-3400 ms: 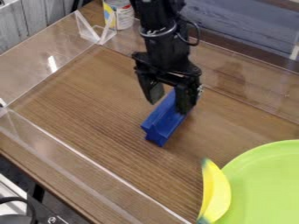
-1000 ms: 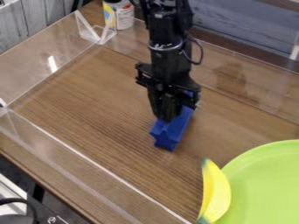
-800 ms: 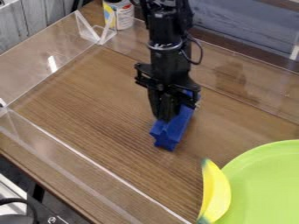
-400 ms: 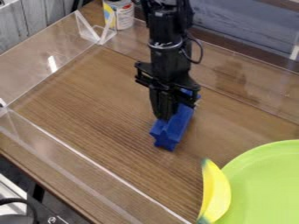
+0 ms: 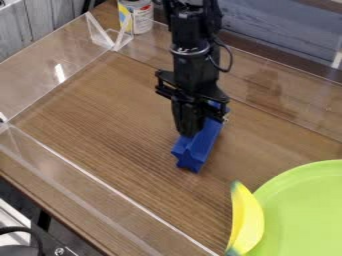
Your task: Remove the blue object from inside the green plate and put it on the table
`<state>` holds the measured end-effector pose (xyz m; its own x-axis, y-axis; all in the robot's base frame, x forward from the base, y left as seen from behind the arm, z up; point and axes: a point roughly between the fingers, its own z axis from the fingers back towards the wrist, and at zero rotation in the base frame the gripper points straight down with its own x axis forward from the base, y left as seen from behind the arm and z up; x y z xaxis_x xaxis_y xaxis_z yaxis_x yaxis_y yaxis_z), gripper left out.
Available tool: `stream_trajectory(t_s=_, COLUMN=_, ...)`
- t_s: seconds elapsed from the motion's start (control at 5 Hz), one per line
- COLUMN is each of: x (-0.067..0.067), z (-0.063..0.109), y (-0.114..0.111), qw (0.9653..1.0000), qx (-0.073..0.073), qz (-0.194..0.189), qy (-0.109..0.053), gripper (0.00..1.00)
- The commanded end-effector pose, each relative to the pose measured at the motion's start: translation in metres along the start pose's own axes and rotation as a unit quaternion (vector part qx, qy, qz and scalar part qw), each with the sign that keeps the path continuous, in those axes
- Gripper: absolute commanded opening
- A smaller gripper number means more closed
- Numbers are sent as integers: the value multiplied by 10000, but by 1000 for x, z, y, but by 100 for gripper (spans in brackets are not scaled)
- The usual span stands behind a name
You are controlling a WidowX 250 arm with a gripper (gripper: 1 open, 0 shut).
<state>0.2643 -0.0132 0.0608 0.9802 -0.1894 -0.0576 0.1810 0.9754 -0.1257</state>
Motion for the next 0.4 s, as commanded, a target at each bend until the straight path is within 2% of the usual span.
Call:
stream_trajectory(t_s=0.0, x=5, z=4, y=3, qw=9999, qx=64, qz=-22, qy=-110, gripper=0)
stream_trajectory(t_s=0.2, x=4, z=1, y=5, qw=9999, qx=72, qz=-24, qy=-75, gripper=0)
